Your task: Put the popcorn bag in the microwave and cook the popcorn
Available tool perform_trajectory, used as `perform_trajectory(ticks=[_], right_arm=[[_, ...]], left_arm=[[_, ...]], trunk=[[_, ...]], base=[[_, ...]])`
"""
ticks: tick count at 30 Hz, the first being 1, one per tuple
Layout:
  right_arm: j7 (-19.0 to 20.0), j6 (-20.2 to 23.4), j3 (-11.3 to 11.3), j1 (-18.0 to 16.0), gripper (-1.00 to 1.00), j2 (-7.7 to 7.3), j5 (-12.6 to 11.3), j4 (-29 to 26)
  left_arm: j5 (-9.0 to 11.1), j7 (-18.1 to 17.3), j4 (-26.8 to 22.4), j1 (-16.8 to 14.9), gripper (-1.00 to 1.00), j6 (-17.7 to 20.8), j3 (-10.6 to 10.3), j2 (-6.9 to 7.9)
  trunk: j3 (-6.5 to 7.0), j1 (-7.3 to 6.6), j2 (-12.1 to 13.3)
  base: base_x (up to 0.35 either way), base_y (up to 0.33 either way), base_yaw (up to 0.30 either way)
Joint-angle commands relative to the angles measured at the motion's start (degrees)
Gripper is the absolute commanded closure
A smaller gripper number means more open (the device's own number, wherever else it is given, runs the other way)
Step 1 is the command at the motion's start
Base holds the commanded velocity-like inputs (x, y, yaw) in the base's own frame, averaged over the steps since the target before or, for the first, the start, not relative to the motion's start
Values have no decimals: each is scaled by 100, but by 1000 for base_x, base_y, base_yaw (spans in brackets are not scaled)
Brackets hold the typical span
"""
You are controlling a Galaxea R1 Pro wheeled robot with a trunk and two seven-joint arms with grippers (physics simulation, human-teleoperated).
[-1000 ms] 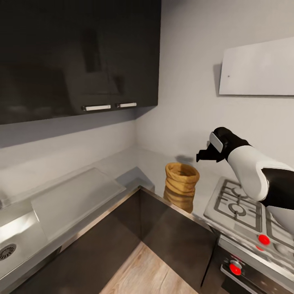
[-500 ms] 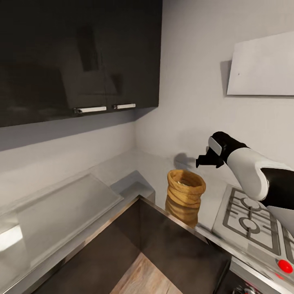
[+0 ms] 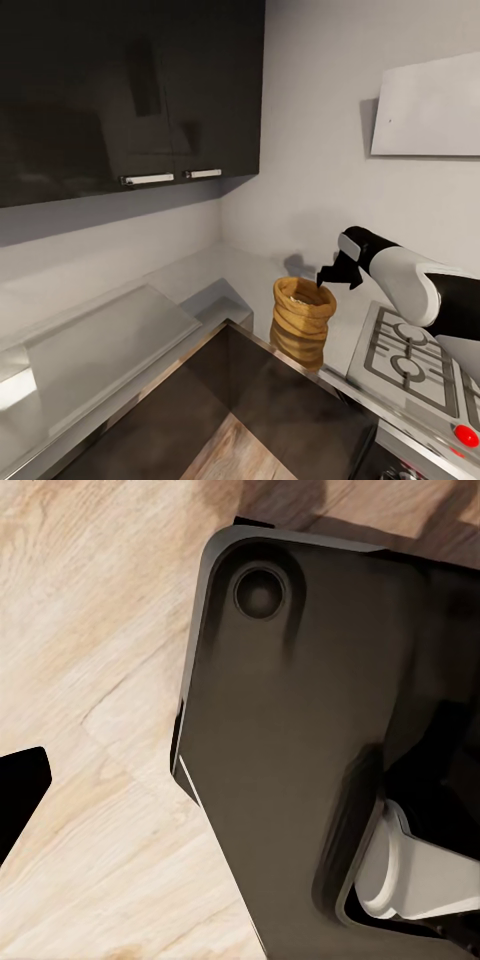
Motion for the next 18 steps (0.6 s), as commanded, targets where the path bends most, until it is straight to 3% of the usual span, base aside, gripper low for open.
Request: perform_trajectory(ticks=[1, 18], right_arm=[[-45, 2, -59, -6, -100, -1, 9, 24], [-45, -6, -69, -6, -100, -41, 8, 121]], left_arm=[[4, -1, 0, -2, -100, 1, 20, -1], [3, -1, 0, -2, -100, -8, 20, -4]], trunk=[[-5, 3, -7], [-5, 3, -7]], base=[[0, 0, 0], [28, 0, 0]])
